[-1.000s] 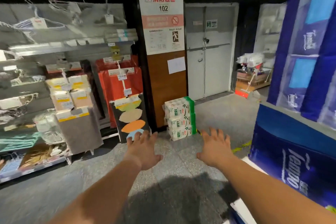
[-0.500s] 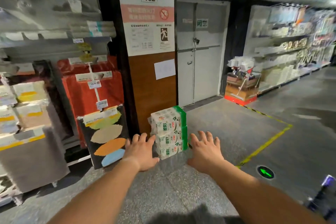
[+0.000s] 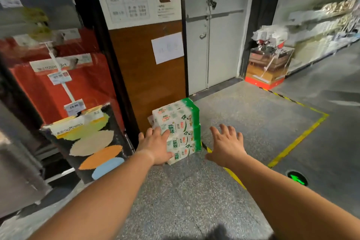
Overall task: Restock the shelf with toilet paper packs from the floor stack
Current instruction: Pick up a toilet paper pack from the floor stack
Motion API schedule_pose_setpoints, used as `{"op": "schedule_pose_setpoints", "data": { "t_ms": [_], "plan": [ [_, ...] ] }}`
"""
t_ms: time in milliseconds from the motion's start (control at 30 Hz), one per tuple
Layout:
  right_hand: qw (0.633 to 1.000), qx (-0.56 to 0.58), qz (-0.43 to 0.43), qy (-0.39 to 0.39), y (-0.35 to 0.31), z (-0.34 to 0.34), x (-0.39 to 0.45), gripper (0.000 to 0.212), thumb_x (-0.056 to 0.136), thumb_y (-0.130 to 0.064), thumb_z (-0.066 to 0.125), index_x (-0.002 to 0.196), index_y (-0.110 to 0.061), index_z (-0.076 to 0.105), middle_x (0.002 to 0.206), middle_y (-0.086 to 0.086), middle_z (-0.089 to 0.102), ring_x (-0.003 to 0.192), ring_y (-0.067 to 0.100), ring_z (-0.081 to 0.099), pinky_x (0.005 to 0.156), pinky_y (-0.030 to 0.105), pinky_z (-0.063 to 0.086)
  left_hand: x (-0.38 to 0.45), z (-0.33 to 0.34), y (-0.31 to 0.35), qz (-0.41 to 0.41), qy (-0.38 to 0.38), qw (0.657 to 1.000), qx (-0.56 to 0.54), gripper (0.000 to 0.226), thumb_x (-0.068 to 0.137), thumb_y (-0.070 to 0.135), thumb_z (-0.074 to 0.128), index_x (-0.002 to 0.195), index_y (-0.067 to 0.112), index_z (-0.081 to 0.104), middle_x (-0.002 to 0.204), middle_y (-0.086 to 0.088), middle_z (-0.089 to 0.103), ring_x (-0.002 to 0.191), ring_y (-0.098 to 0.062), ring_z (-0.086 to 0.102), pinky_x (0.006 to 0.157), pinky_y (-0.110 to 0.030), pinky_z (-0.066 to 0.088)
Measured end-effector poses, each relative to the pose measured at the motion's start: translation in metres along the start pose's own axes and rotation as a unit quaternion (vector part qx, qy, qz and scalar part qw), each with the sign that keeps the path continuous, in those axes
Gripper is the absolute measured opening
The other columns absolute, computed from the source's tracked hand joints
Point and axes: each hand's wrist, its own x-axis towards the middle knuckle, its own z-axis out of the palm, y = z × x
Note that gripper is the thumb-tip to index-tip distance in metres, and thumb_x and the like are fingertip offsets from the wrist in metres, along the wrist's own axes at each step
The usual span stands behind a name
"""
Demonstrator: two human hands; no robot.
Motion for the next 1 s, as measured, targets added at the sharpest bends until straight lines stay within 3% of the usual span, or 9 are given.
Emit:
{"op": "schedule_pose_setpoints", "data": {
  "t_ms": [533, 700, 1000],
  "plan": [
    [0.992, -0.004, -0.074, -0.099, 0.041, 0.018, 0.356, 0.110, 0.082, -0.063, 0.068, 0.160, -0.024, 0.001, 0.169, 0.012, 0.000, 0.154, 0.040, -0.004, 0.120, 0.063, 0.002, 0.316, 0.013, -0.026, -0.094, -0.046, 0.993, -0.051, 0.091, 0.087, 0.068, 0.056, 0.160, 0.032, 0.015, 0.160, -0.006, 0.025, 0.142, -0.033, 0.024, 0.114, -0.052, 0.025],
    [0.990, -0.024, -0.095, -0.105, 0.045, 0.037, 0.449, 0.106, 0.077, -0.062, 0.072, 0.158, -0.025, 0.013, 0.165, 0.012, 0.011, 0.153, 0.040, 0.004, 0.121, 0.063, 0.006, 0.419, 0.035, -0.052, -0.123, -0.075, 0.987, -0.073, 0.096, 0.084, 0.069, 0.058, 0.160, 0.030, 0.015, 0.165, -0.005, 0.020, 0.148, -0.032, 0.015, 0.116, -0.057, 0.021],
    [0.974, -0.053, -0.127, -0.181, 0.065, 0.086, 0.617, 0.111, 0.075, -0.069, 0.070, 0.158, -0.027, 0.009, 0.166, 0.013, 0.008, 0.153, 0.040, 0.002, 0.121, 0.063, 0.009, 0.561, 0.093, -0.077, -0.166, -0.163, 0.969, -0.087, 0.105, 0.079, 0.071, 0.066, 0.160, 0.027, 0.015, 0.163, -0.011, 0.018, 0.148, -0.037, 0.017, 0.118, -0.062, 0.023]
  ]
}}
